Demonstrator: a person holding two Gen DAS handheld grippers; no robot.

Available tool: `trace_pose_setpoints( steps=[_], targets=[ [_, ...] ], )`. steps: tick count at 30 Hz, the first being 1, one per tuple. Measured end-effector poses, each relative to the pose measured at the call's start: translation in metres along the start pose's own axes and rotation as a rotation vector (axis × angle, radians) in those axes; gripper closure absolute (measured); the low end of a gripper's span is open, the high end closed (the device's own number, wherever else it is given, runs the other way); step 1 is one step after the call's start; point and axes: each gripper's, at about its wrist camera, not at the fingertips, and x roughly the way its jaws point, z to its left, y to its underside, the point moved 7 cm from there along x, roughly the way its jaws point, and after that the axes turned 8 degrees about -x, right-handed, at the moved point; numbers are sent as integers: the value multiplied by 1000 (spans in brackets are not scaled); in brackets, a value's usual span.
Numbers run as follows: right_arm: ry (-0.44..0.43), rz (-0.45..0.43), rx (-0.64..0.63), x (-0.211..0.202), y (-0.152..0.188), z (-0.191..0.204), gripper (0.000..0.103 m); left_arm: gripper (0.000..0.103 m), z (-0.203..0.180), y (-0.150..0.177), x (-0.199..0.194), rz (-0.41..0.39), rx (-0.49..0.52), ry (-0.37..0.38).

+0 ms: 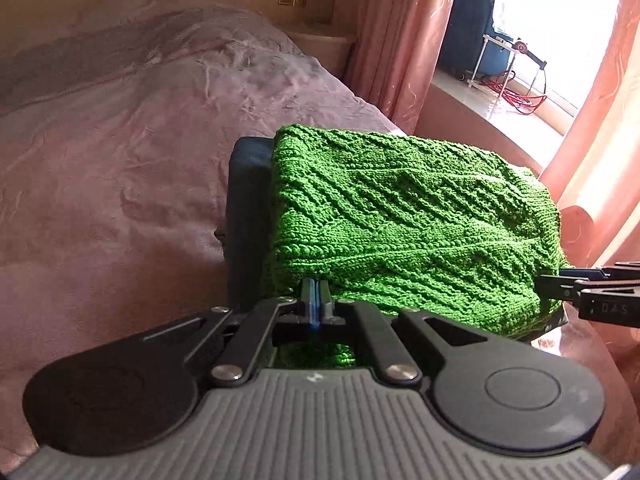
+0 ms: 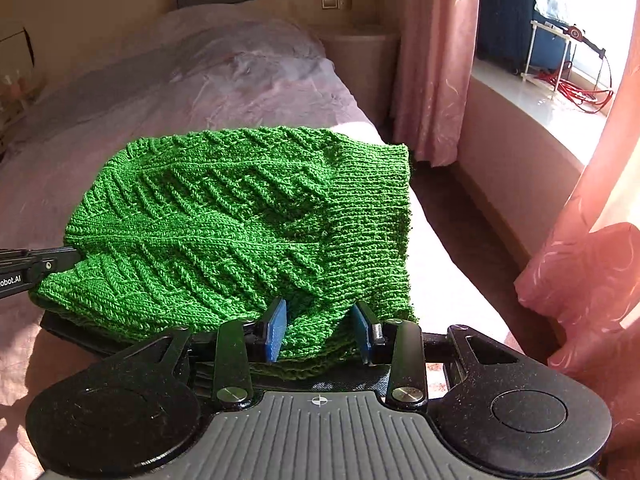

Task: Fold clothes
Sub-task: 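Open both grippers and release the sweater on the stack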

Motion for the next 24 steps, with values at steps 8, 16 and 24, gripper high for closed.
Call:
trace_pose_setpoints(
  steps=[8,16,24],
  targets=[
    [-41,28,94,-62,2,20,61,98,-15,-3,-66,73,-28,-89],
    [-76,35,108,-129,-2,56,31,77,-33,7,-145,119,-68,-119],
    [-63,33,125,-184,0,74,15,63,-45,7,-205,110,-64,-132]
  ],
)
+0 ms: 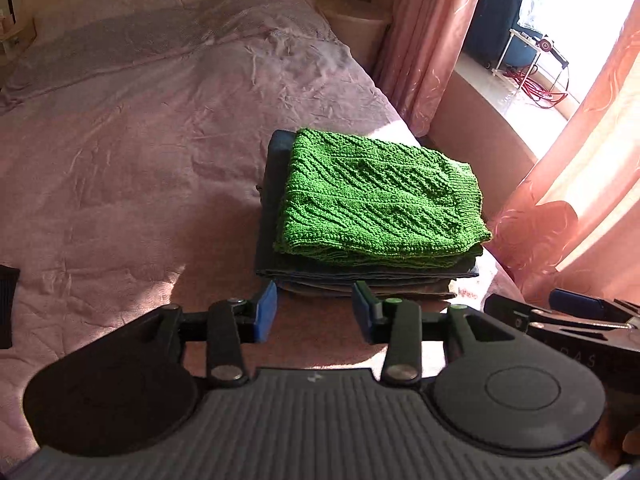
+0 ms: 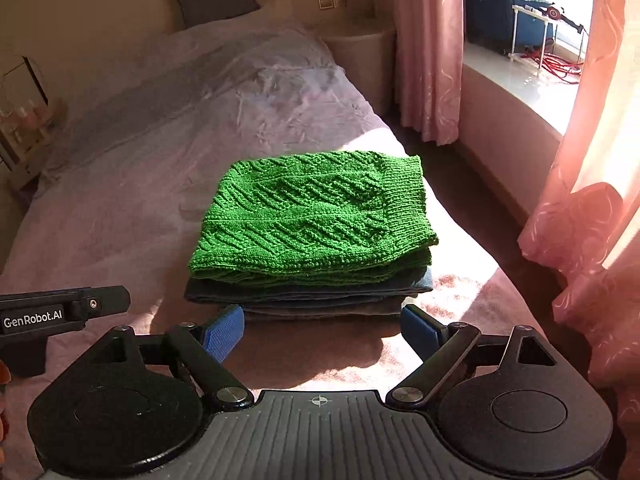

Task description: Fold clothes

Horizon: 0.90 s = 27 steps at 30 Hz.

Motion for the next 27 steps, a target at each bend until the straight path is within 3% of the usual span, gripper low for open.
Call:
trace_pose_setpoints(
  steps=[6,9,18,27],
  targets=[
    [5,2,27,-33,10,10,13,46,-2,10,-29,-17,51,-42],
    [20,-3,30,-48,15,14,2,35,-5,16,-41,-36,80,-44],
    [59,-21,27,-79,22,20,1,32,-9,29,-65,-57,106,-26],
    [85,-9,22,-82,32,21,1,32,-12,37,-68,-48,105,-24]
  ],
)
